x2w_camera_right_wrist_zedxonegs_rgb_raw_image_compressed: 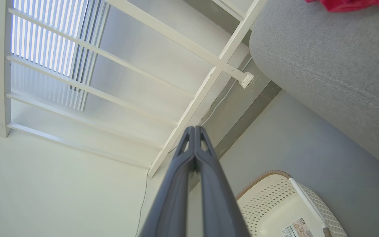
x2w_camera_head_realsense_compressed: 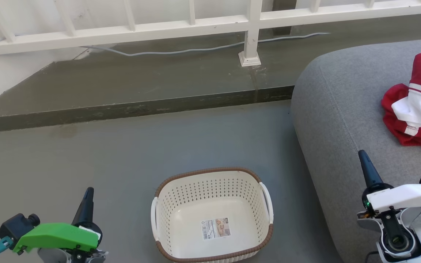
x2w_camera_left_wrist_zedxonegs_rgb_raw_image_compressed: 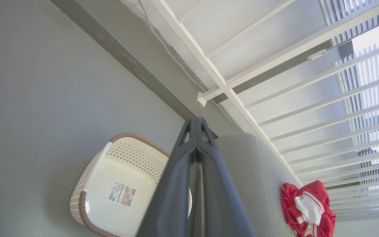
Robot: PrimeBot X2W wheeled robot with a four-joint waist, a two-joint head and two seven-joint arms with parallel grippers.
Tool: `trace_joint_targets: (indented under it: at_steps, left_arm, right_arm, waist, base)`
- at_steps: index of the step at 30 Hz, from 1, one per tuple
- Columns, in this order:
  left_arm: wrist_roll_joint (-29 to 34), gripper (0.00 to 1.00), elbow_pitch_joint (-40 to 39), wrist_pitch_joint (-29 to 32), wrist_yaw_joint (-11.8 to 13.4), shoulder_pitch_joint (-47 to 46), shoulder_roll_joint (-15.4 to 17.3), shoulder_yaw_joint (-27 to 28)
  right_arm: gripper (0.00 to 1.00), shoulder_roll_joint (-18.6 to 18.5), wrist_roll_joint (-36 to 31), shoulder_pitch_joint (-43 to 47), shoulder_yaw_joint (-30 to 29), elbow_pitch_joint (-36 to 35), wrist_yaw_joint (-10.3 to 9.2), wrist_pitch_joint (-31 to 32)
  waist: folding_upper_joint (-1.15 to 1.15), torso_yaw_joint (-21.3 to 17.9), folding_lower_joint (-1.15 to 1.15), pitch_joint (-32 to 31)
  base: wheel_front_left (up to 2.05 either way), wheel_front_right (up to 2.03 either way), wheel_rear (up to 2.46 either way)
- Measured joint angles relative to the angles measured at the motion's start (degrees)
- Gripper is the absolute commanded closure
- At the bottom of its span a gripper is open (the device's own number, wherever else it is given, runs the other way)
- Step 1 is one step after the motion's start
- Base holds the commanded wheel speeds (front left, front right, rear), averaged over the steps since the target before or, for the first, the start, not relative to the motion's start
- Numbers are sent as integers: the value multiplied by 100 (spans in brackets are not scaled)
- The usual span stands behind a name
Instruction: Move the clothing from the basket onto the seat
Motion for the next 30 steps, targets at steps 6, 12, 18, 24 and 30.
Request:
trace_joint_targets:
  at_steps: [6,12,18,24,30]
  left_arm:
    - [-389,100,60,93,-69,-77,-19,88]
    - [-857,100,190,189,-176,-121,-32,221]
    - [-1278,100,253,242,-274,-176,-43,359]
    - [-1702,100,368,328,-370,-216,-64,441]
    - [-2120,100,425,397,-470,-262,-82,571]
  right_arm:
    - [100,16,430,-27,-124,62,57,57]
    - [100,48,931,-93,-253,144,115,156]
    - [100,83,1380,-118,-370,188,143,252]
    - [100,151,1813,-129,-491,245,191,308]
    - [100,181,2235,-151,-592,309,241,400]
  waist:
    - [0,17,0,-7]
    - [0,36,0,-14]
    - [0,53,0,-21]
    - [0,69,0,-28]
    - [0,86,0,-34]
  base:
    - [0,0,0]
    - [0,0,0]
    - [0,0,0]
    - [0,0,0]
    - [0,0,0]
